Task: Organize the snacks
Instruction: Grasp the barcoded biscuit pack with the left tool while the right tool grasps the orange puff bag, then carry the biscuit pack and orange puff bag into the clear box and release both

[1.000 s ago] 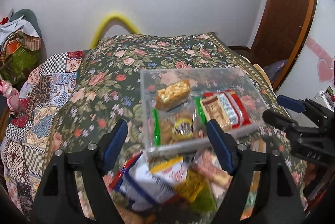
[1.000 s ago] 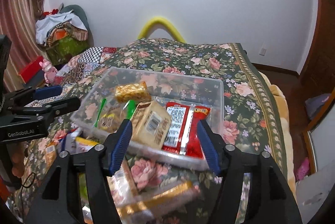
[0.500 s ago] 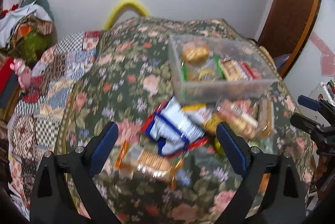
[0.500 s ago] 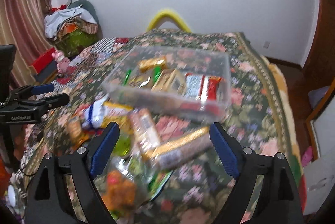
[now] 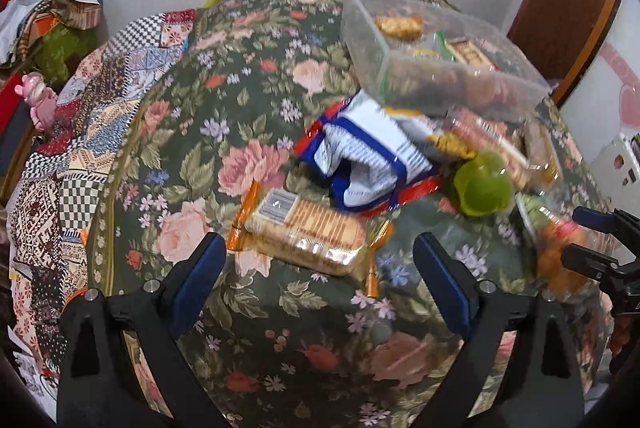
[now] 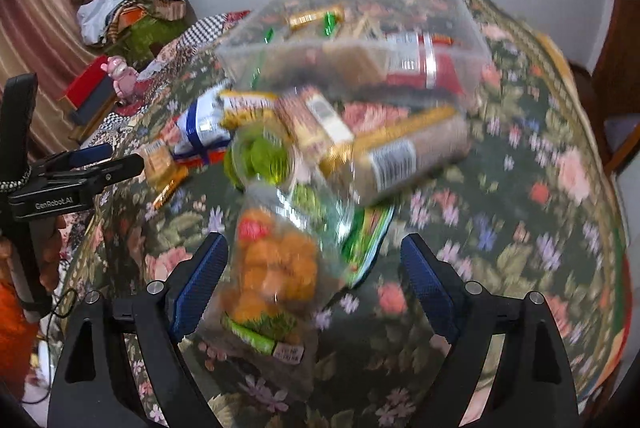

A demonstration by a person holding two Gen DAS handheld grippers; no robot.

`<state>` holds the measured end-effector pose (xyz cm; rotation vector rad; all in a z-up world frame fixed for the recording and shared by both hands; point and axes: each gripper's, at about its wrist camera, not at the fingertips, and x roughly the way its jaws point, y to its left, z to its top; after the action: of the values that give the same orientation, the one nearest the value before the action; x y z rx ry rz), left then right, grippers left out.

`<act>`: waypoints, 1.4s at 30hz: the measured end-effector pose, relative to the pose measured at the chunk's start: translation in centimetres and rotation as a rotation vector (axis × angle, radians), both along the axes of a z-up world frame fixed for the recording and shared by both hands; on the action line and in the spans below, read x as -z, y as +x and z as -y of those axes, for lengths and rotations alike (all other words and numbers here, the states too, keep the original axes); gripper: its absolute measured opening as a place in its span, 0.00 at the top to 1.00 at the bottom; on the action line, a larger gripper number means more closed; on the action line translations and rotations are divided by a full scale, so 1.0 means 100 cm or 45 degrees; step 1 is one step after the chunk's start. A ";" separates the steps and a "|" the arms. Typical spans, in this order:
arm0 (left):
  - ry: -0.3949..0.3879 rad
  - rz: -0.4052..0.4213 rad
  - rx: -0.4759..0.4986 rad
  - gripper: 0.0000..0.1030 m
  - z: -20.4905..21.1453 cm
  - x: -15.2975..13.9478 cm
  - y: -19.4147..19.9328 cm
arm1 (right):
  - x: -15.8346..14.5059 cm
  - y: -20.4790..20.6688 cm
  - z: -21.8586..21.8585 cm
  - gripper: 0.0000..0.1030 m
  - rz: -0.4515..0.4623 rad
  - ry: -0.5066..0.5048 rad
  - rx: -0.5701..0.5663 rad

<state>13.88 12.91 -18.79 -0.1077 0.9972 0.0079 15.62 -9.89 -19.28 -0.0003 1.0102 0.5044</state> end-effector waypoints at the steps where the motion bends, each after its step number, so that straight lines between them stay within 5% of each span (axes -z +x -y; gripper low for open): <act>1: 0.001 -0.007 0.008 0.07 -0.001 0.003 0.001 | 0.004 -0.002 0.000 0.16 -0.023 0.009 0.006; 11: -0.033 -0.082 0.003 0.03 -0.014 0.039 0.030 | 0.014 -0.004 0.005 0.18 -0.113 0.074 0.023; 17: -0.086 -0.069 -0.003 0.01 -0.018 0.048 0.041 | 0.017 -0.003 -0.004 0.30 -0.130 0.081 -0.010; 24: -0.003 -0.035 0.022 0.09 -0.007 0.051 0.035 | 0.018 -0.004 -0.004 0.38 -0.136 0.083 -0.007; 28: -0.020 -0.026 0.030 0.21 -0.005 0.047 0.024 | 0.018 -0.003 -0.002 0.50 -0.154 0.111 -0.007; 32: -0.030 -0.017 0.034 0.23 -0.003 0.038 0.011 | 0.016 -0.007 -0.001 0.58 -0.143 0.113 -0.011; 42: -0.039 0.111 0.038 0.23 0.012 -0.012 -0.009 | 0.000 -0.016 0.017 0.58 -0.073 0.113 0.019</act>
<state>12.99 11.67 -17.55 -0.1198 0.9120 -0.0391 14.05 -11.63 -19.24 0.1014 1.0424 0.5374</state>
